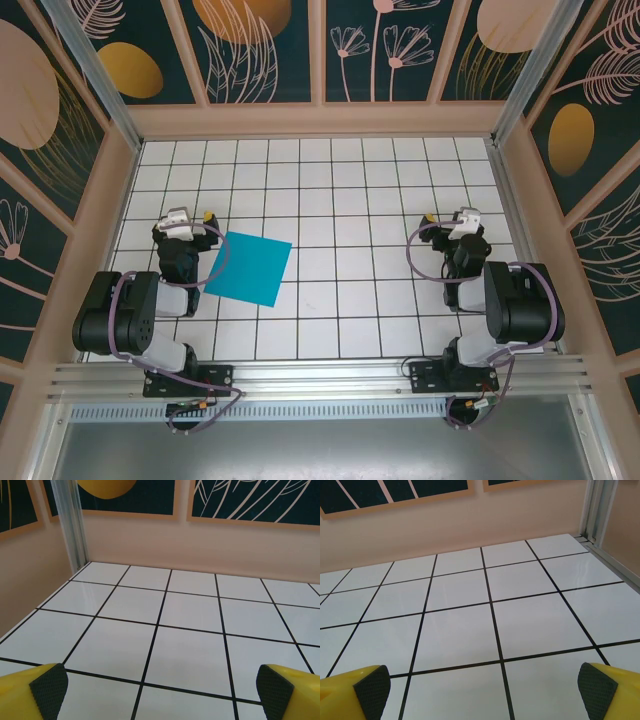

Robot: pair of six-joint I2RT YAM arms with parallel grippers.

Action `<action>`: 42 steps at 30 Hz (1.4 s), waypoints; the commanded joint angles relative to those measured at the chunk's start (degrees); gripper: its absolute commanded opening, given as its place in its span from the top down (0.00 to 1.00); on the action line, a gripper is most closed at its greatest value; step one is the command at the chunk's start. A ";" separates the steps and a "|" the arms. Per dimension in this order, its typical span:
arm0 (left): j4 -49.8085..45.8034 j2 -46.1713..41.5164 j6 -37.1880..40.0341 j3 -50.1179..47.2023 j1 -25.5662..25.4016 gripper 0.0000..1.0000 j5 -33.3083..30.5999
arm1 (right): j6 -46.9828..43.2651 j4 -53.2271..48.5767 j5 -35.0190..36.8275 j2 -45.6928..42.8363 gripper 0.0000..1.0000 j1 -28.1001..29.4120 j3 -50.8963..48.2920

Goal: Fold a paper plane with a square sheet of paper (pick it up from the middle)

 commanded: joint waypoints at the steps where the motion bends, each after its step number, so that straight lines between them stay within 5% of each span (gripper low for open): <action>1: 1.80 0.10 0.32 0.26 0.32 0.01 1.02 | -0.75 1.01 -1.12 0.17 0.01 -0.15 0.88; 22: 2.14 0.02 0.32 0.01 0.30 0.02 0.97 | -0.84 1.34 -1.18 0.23 0.01 -0.10 0.74; 26: 1.17 -2.86 -1.51 -0.65 0.29 0.01 -3.57 | -3.47 -8.68 -0.81 -5.60 0.01 2.11 3.87; 30: -12.60 -11.04 -4.24 2.47 0.29 0.02 -8.11 | -3.11 -25.91 6.31 -10.76 0.01 6.99 12.37; 37: -39.58 -19.81 -16.97 12.74 0.29 0.01 -15.26 | 8.89 -57.45 2.87 -5.99 0.01 16.55 34.16; 42: -51.58 -22.56 -22.05 19.51 0.29 0.01 -13.55 | 12.18 -62.05 6.87 0.64 0.01 28.79 41.54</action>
